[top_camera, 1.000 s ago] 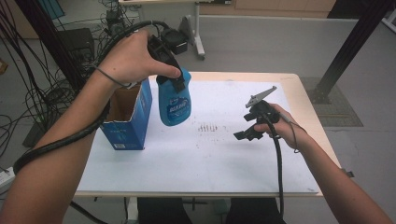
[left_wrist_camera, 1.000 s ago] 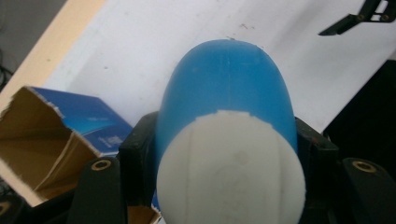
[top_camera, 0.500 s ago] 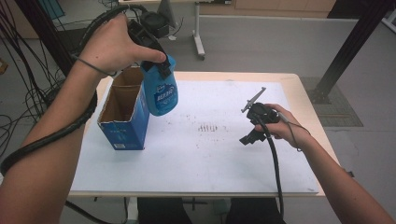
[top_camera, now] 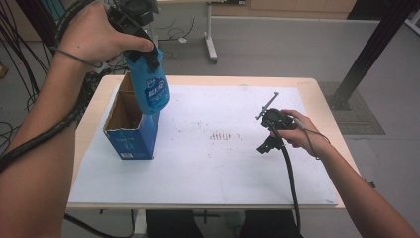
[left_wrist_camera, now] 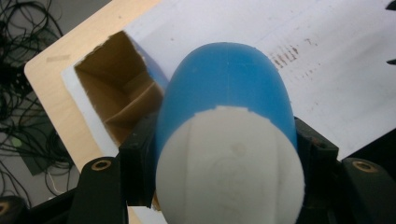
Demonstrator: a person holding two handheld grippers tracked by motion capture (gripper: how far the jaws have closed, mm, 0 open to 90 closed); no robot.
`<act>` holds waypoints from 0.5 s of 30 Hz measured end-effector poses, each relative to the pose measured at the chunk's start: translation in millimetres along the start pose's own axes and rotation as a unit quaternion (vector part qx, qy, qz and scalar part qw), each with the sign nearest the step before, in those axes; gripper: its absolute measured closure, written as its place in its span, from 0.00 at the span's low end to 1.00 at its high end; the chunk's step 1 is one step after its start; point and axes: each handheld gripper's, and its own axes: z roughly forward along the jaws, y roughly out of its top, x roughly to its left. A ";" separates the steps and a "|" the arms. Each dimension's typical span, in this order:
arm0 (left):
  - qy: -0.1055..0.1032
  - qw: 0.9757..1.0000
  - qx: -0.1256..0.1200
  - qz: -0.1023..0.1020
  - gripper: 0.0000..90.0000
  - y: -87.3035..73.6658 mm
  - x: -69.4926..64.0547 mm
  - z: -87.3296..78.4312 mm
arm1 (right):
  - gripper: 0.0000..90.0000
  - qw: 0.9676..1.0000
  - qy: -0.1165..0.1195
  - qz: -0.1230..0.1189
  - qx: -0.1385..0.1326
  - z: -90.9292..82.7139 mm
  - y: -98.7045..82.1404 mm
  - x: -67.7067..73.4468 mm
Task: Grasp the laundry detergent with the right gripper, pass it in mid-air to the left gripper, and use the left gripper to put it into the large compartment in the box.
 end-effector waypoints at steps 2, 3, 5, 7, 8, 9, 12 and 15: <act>0.002 1.000 -0.003 -0.017 0.42 -1.6 8.3 0.4 | 0.05 1.000 0.001 0.000 -0.002 0.2 0.1 -0.3; 0.002 1.000 -0.003 -0.022 0.42 -2.3 12.1 0.3 | 0.05 1.000 0.002 0.000 -0.003 0.4 0.3 -0.4; 0.005 0.999 -0.005 -0.041 0.42 -4.8 22.0 0.3 | 0.05 1.000 0.002 -0.001 -0.004 0.6 0.6 -0.3; 0.010 0.998 -0.008 -0.055 0.42 -6.7 28.7 -0.1 | 0.05 1.000 0.002 0.001 -0.004 0.7 0.9 -0.2; 0.016 0.998 -0.008 -0.062 0.42 -7.9 32.5 -0.7 | 0.05 1.000 0.002 0.002 -0.003 0.9 1.1 -0.3; 0.022 0.997 -0.009 -0.068 0.42 -8.8 34.8 -1.2 | 0.05 1.000 0.002 0.001 -0.002 1.1 1.5 -0.5; 0.037 0.996 -0.009 -0.086 0.42 -10.5 40.6 -2.8 | 0.05 1.000 0.000 0.000 0.000 1.7 2.7 -0.3; 0.055 0.994 -0.005 -0.096 0.42 -11.4 44.8 -3.8 | 0.05 1.000 0.000 0.000 0.000 2.3 3.7 0.1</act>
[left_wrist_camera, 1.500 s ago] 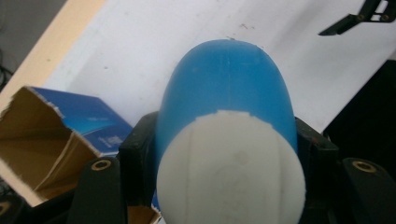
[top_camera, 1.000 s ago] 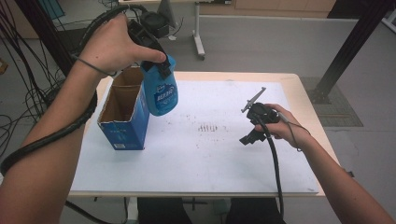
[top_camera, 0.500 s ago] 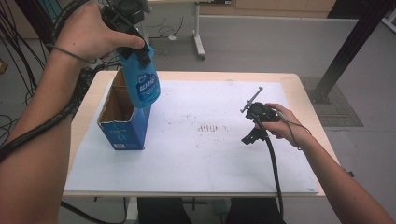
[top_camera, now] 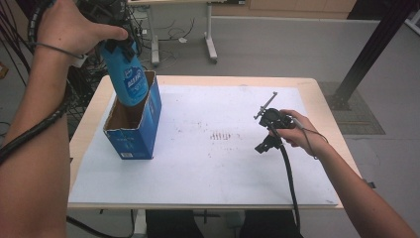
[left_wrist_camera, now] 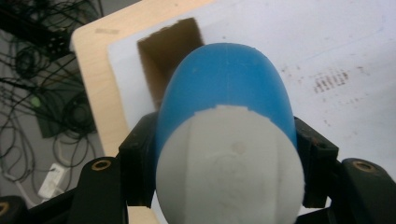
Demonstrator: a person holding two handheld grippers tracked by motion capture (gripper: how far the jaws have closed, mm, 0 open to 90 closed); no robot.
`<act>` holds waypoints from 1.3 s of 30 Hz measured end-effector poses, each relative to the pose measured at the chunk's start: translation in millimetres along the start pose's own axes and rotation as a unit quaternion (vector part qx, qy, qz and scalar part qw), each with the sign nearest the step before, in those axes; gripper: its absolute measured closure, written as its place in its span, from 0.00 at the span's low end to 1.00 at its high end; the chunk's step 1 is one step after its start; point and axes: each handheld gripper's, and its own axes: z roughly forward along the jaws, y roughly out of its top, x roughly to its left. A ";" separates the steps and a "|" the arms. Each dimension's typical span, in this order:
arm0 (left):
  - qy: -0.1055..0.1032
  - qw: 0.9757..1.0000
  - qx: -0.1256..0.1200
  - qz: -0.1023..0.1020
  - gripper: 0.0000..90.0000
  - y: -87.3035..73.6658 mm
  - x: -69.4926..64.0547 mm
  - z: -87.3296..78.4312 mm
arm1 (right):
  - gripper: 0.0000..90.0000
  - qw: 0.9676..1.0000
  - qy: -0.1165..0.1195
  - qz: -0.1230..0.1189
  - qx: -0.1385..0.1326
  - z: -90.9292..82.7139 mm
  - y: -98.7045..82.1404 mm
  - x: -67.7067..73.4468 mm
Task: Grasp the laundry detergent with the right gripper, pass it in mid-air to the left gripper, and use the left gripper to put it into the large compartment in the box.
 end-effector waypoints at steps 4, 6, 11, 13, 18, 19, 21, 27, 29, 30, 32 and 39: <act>0.008 1.000 0.001 -0.012 0.42 -0.4 4.7 1.5 | 0.05 1.000 0.002 0.002 0.001 1.0 0.3 -0.7; 0.007 1.000 0.002 -0.015 0.42 -0.5 7.1 2.3 | 0.05 1.000 0.003 0.004 -0.001 1.0 0.1 -0.7; 0.000 0.999 0.004 -0.032 0.42 -1.4 13.0 7.6 | 0.05 1.000 0.006 0.002 -0.001 1.0 -0.1 -0.1; 0.001 0.999 0.005 -0.037 0.42 -1.7 14.4 10.5 | 0.05 1.000 0.006 0.002 -0.002 1.1 -0.2 0.0; 0.005 0.999 0.015 -0.048 0.42 -2.6 16.1 20.4 | 0.05 1.000 0.009 0.002 -0.004 1.5 -0.4 0.2; 0.004 0.999 0.016 -0.052 0.42 -3.2 16.3 22.6 | 0.05 1.000 0.009 0.002 -0.003 1.5 -0.4 0.1; 0.005 0.998 0.021 -0.057 0.42 -4.4 17.3 27.6 | 0.06 1.000 0.010 0.002 -0.003 2.0 -0.4 0.1; 0.008 0.997 0.029 -0.069 0.42 -9.9 17.0 42.6 | 0.06 1.000 0.010 0.002 -0.005 2.2 -0.1 0.9; 0.013 0.997 0.034 -0.069 0.42 -11.5 15.4 47.8 | 0.06 1.000 0.009 0.001 -0.006 1.8 0.2 1.2; 0.016 0.997 0.034 -0.069 0.42 -11.9 14.9 49.5 | 0.06 1.000 0.009 0.002 -0.007 1.5 0.1 1.4; 0.019 0.996 0.037 -0.073 0.42 -13.0 14.2 53.7 | 0.06 1.000 0.012 0.001 -0.008 2.1 -0.4 1.8; 0.004 0.996 0.046 -0.076 0.42 -17.2 11.1 70.9 | 0.06 1.000 0.010 0.002 -0.008 3.9 -2.9 3.0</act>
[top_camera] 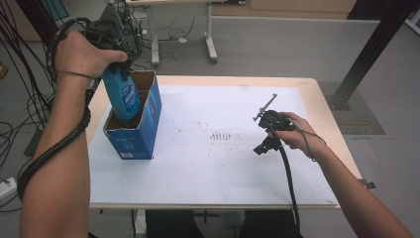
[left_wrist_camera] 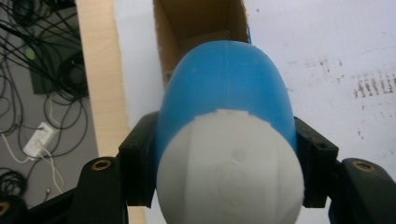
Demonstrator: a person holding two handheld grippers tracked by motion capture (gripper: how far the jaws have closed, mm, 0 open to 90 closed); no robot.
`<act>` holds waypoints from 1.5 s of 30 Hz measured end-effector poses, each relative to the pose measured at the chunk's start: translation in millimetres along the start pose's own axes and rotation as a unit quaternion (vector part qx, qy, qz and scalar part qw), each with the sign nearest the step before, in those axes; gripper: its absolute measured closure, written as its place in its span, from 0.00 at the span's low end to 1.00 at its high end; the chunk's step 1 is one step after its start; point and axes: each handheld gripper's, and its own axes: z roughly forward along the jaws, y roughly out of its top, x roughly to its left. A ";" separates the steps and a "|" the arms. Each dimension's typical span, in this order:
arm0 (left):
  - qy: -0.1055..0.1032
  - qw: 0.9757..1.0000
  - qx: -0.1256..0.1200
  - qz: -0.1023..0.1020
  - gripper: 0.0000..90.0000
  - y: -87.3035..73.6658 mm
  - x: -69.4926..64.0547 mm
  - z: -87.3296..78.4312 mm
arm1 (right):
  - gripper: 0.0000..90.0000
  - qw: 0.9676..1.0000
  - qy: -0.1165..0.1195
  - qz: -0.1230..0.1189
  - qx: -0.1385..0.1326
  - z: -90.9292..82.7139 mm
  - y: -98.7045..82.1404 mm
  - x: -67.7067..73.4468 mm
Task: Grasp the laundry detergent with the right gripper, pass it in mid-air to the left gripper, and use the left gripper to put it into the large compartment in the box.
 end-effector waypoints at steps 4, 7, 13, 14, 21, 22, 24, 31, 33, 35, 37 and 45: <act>0.000 1.000 -0.001 -0.004 0.42 -2.6 -2.9 8.9 | 0.06 1.000 0.000 0.001 -0.001 -1.0 -0.9 0.2; 0.000 1.000 0.001 -0.005 0.42 -3.7 -3.6 14.6 | 0.06 1.000 0.000 0.002 -0.002 -1.1 -2.0 -0.5; -0.004 1.000 0.009 -0.009 0.42 -6.0 -4.9 30.1 | 0.06 1.000 0.000 0.003 -0.003 -1.1 -2.3 -0.9; -0.005 1.000 0.009 -0.011 0.42 -6.5 -5.0 32.9 | 0.06 1.000 0.000 0.002 -0.003 -1.0 -2.0 -1.1; -0.001 1.000 0.015 -0.016 0.42 -10.4 -4.3 49.9 | 0.06 1.000 -0.001 0.000 -0.004 -0.7 -1.3 -0.8; -0.002 1.000 0.015 -0.017 0.42 -11.1 -4.1 52.9 | 0.06 1.000 -0.001 0.000 -0.003 -0.7 -1.2 -0.8; 0.000 1.000 0.016 -0.018 0.42 -12.0 -3.6 57.0 | 0.06 1.000 0.000 0.000 -0.002 -0.5 -0.9 -0.7; 0.009 0.999 0.019 -0.025 0.42 -15.8 -3.0 71.0 | 0.06 1.000 0.001 -0.001 -0.003 0.9 0.5 0.8; 0.007 0.999 0.018 -0.029 0.42 -17.2 -3.5 75.0 | 0.06 1.000 0.001 -0.001 -0.003 1.1 0.8 0.8; 0.006 0.999 0.019 -0.032 0.42 -18.4 -3.5 78.9 | 0.06 1.000 0.002 -0.002 -0.003 1.6 0.9 0.8; 0.005 0.999 0.023 -0.032 0.42 -19.8 -4.1 83.0 | 0.06 1.000 0.003 -0.001 -0.004 1.8 0.9 1.1; 0.001 0.999 0.028 -0.037 0.42 -25.1 -4.1 94.5 | 0.06 1.000 0.004 -0.002 -0.004 3.1 0.5 1.2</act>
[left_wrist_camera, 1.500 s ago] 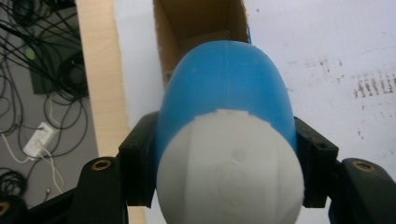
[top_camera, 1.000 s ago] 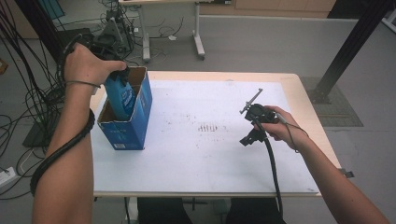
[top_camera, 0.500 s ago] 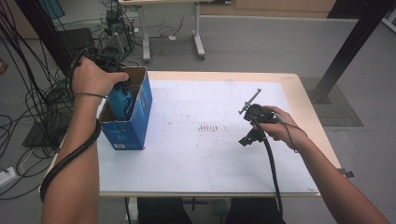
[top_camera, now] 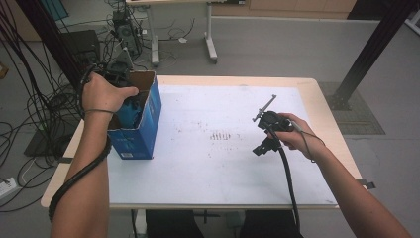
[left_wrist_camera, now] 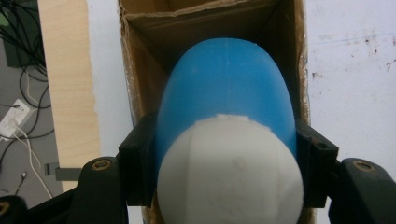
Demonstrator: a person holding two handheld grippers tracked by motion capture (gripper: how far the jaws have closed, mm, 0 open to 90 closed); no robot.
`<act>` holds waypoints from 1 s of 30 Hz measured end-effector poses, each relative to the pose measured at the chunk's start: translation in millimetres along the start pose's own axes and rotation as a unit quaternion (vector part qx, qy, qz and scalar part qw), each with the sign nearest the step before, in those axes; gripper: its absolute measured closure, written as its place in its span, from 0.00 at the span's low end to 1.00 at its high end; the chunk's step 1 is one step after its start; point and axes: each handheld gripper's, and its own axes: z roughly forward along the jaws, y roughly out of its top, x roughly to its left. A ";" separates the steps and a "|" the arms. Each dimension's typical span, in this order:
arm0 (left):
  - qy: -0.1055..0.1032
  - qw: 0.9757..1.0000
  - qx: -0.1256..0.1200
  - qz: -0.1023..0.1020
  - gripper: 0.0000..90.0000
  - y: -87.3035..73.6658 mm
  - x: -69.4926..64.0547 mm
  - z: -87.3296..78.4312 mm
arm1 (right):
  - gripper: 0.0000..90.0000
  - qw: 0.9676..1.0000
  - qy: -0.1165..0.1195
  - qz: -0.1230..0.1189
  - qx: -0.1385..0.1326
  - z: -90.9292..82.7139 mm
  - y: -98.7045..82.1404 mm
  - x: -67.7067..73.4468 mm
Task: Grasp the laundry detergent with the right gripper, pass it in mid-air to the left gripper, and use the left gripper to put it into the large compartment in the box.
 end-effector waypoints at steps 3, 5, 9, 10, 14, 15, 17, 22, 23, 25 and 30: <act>0.000 1.000 0.004 0.000 0.42 -1.2 -0.2 3.8 | 0.06 1.000 -0.001 -0.002 -0.002 0.1 0.3 0.3; 0.000 1.000 0.006 -0.002 0.42 -2.1 0.5 6.3 | 0.06 1.000 0.000 -0.001 -0.004 0.6 0.3 0.1; -0.002 1.000 0.008 -0.005 0.42 -3.9 2.0 10.6 | 0.06 1.000 0.001 -0.001 -0.002 1.2 0.3 1.2; -0.003 1.000 0.008 -0.006 0.42 -4.4 2.6 11.8 | 0.06 1.000 0.001 -0.002 -0.003 1.3 0.4 1.2; -0.003 1.000 0.008 -0.010 0.42 -6.0 3.1 15.7 | 0.06 1.000 0.001 0.000 -0.001 1.7 0.5 1.7; -0.003 1.000 0.011 -0.009 0.42 -6.4 3.5 16.7 | 0.06 1.000 0.001 0.001 0.000 1.8 0.5 2.1; -0.003 1.000 0.011 -0.010 0.42 -6.8 3.8 18.7 | 0.06 1.000 0.001 -0.001 -0.001 1.6 0.9 2.2; -0.007 1.000 0.016 -0.011 0.42 -7.8 4.6 23.4 | 0.06 1.000 0.004 0.001 0.000 2.5 1.3 3.0; -0.007 1.000 0.016 -0.011 0.42 -8.0 4.7 23.8 | 0.06 1.000 0.003 0.000 0.001 2.8 1.4 3.2; -0.008 1.000 0.016 -0.012 0.42 -8.6 4.4 24.9 | 0.06 1.000 0.003 0.000 0.000 2.8 1.5 3.6; -0.006 1.000 0.015 -0.013 0.42 -9.5 4.1 26.9 | 0.06 1.000 0.001 0.000 0.001 2.1 1.5 3.8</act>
